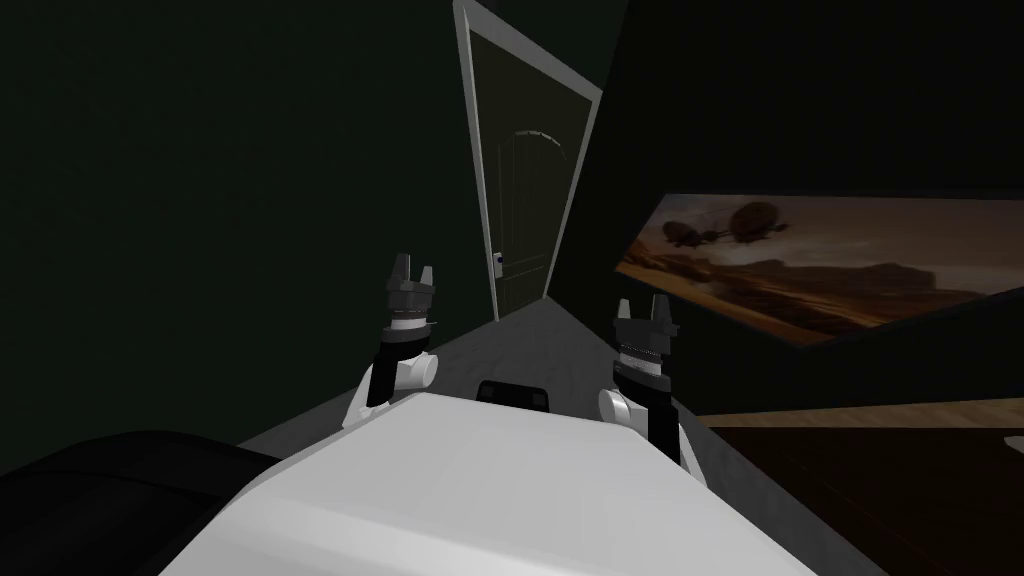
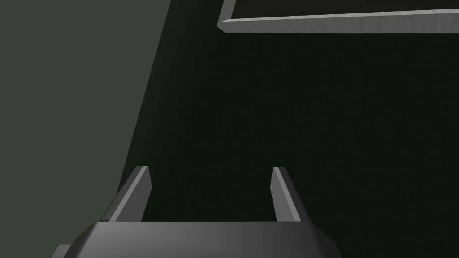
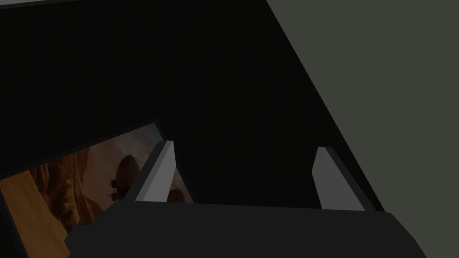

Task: Pull the door open

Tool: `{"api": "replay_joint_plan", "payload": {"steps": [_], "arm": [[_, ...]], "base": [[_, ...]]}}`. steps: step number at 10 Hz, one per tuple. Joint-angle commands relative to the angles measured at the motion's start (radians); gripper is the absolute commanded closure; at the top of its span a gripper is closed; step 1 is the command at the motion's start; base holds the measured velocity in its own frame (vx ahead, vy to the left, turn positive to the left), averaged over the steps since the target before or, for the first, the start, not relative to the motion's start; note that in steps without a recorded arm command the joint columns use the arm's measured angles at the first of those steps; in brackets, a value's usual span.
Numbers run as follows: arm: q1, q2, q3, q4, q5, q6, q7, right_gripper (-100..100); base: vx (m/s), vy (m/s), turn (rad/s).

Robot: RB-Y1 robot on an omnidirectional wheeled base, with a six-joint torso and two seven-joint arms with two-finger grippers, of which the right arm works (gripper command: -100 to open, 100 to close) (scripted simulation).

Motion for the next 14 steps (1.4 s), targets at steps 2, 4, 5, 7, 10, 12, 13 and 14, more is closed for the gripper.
{"api": "replay_joint_plan", "payload": {"steps": [2, 4, 5, 7, 10, 12, 13, 14], "arm": [[-0.021, -0.012, 0.003, 0.043, 0.044, -0.007, 0.034, -100], [-0.039, -0.023, 0.005, 0.079, 0.083, -0.012, 0.063, -100], [-0.054, -0.031, 0.006, 0.109, 0.113, -0.017, 0.086, -100], [-0.070, -0.039, 0.008, 0.141, 0.147, -0.022, 0.112, -100], [-0.097, -0.053, 0.012, 0.196, 0.204, -0.030, 0.156, -100], [-0.116, -0.064, 0.014, 0.236, 0.246, -0.037, 0.188, -100], [-0.127, -0.069, 0.015, 0.256, 0.267, -0.040, 0.204, -100], [-0.137, -0.074, 0.016, 0.277, 0.289, -0.043, 0.220, -100]], "base": [[0.144, 0.045, 0.042], [0.181, 0.067, 0.037], [0.170, 0.052, 0.049], [0.122, 0.035, 0.041], [0.088, 0.042, 0.036], [0.097, 0.055, 0.037], [0.109, 0.042, 0.049], [0.098, 0.044, 0.048]]}}
